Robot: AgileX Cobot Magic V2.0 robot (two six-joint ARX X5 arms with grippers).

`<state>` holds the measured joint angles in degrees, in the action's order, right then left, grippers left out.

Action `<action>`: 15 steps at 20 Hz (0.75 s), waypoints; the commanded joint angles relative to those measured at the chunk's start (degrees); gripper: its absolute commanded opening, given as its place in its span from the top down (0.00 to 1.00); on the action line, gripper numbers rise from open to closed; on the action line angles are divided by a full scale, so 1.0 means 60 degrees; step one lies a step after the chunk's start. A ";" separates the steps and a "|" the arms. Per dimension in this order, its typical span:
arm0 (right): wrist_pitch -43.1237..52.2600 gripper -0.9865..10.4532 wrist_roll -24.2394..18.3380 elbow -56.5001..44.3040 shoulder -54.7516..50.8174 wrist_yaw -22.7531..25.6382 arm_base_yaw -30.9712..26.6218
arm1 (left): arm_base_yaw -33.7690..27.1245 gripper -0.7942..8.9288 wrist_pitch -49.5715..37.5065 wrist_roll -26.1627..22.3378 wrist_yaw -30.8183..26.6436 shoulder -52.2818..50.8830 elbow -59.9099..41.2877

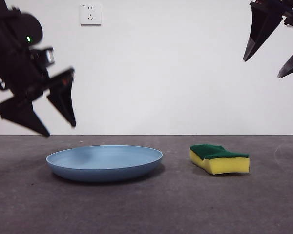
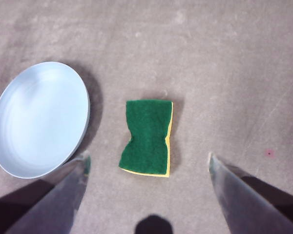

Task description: Pick up the plate,pick up the cloth,clean the plate with the cloth

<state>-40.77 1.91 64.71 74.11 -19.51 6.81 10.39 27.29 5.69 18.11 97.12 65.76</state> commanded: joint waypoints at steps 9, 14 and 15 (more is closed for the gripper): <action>-0.0051 0.56 0.0018 0.0015 0.0004 -0.0015 0.0069 | 0.0718 0.58 -0.0182 -0.0179 -0.0510 0.1370 0.0000; -0.0146 0.56 0.0025 0.0015 0.0004 -0.0015 0.0076 | 0.0823 0.85 -0.0113 -0.0255 -0.0510 0.1727 0.0000; -0.0146 0.56 0.0025 0.0018 0.0004 -0.0015 0.0080 | 0.0827 0.94 -0.0204 -0.0375 -0.0510 0.1727 0.0000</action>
<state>-41.80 1.91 64.71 74.11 -19.51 7.16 14.92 25.85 4.43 14.85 106.17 66.43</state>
